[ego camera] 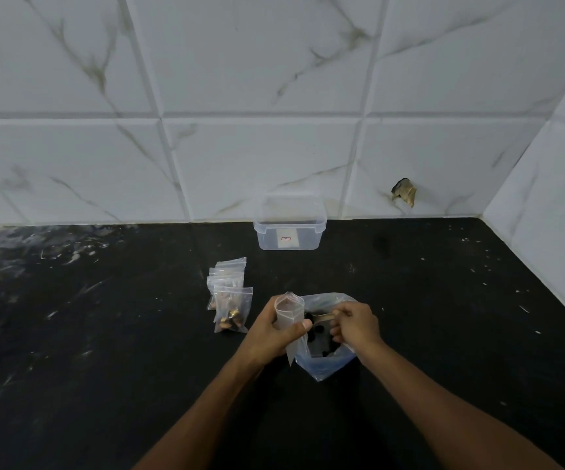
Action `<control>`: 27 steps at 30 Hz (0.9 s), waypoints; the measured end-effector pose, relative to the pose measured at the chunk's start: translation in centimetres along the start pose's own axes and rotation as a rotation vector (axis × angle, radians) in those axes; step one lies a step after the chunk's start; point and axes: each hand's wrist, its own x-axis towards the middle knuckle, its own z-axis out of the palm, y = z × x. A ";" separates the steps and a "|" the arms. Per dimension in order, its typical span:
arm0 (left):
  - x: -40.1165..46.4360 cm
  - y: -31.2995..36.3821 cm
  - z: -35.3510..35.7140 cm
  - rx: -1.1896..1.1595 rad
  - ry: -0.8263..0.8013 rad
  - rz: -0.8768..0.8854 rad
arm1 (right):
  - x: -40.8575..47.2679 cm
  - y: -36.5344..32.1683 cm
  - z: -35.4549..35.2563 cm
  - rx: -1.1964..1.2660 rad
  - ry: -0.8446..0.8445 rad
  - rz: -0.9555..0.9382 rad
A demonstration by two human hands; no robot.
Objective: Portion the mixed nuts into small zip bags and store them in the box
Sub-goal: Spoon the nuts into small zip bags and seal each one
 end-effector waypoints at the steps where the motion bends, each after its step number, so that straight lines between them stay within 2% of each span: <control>1: 0.0 0.0 -0.1 0.012 0.007 0.005 | 0.2 -0.2 -0.1 0.008 -0.018 0.017; 15: 0.6 1.6 -1.2 0.261 0.166 0.137 | -0.3 -1.7 -6.4 0.257 -0.103 0.153; 23: 1.7 2.7 0.2 0.476 0.204 0.174 | -2.8 -7.7 -10.8 0.290 -0.126 -0.020; 27: 2.4 3.1 1.1 0.492 0.199 0.167 | -3.9 -9.3 -10.2 0.172 -0.120 -0.157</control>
